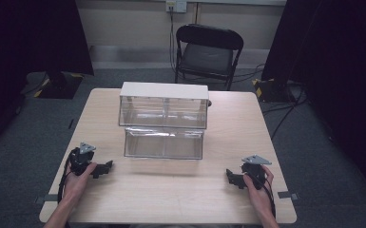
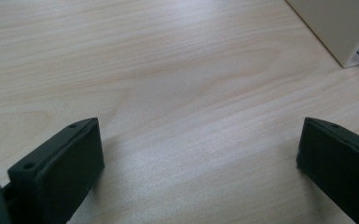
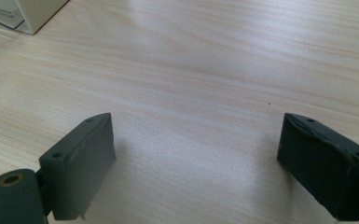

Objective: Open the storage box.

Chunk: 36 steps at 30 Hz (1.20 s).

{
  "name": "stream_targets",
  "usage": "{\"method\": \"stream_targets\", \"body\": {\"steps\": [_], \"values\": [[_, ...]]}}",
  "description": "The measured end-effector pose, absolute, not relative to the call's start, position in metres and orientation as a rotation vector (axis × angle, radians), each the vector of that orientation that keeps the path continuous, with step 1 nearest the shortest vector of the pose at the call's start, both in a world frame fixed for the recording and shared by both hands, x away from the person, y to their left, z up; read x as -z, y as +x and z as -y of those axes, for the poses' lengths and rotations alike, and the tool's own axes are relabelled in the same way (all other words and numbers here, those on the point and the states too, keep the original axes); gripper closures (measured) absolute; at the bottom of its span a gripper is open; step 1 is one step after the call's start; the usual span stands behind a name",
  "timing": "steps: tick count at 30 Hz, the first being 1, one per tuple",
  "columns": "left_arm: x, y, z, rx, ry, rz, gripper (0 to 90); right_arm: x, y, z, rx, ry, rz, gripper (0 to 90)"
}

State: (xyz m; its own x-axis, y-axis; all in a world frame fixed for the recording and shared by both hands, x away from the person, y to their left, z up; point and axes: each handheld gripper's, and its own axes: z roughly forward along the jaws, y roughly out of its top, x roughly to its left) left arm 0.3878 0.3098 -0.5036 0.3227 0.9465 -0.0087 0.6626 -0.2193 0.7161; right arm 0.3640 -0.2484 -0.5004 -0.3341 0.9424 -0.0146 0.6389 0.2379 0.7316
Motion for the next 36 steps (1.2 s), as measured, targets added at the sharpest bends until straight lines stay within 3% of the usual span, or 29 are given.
{"method": "stream_targets", "body": {"steps": [8,9,10,12,36], "values": [[0.5,0.385,-0.308,-0.582,1.984,-1.395,8.1,0.5,0.364,0.248,-0.883,1.445,-2.059,10.2],[0.498,0.384,-0.307,-0.578,1.984,-1.389,17.2,0.5,0.364,0.248,-0.883,1.445,-2.059,10.2],[0.498,0.384,-0.307,-0.578,1.984,-1.389,18.7,0.5,0.364,0.248,-0.883,1.445,-2.059,10.2],[0.496,0.384,-0.306,-0.573,1.983,-1.383,15.8,0.5,0.364,0.248,-0.883,1.445,-2.059,10.2],[0.473,0.367,-0.28,-0.512,1.916,-1.189,19.2,0.5,0.364,0.248,-0.883,1.445,-2.059,10.2]]}}
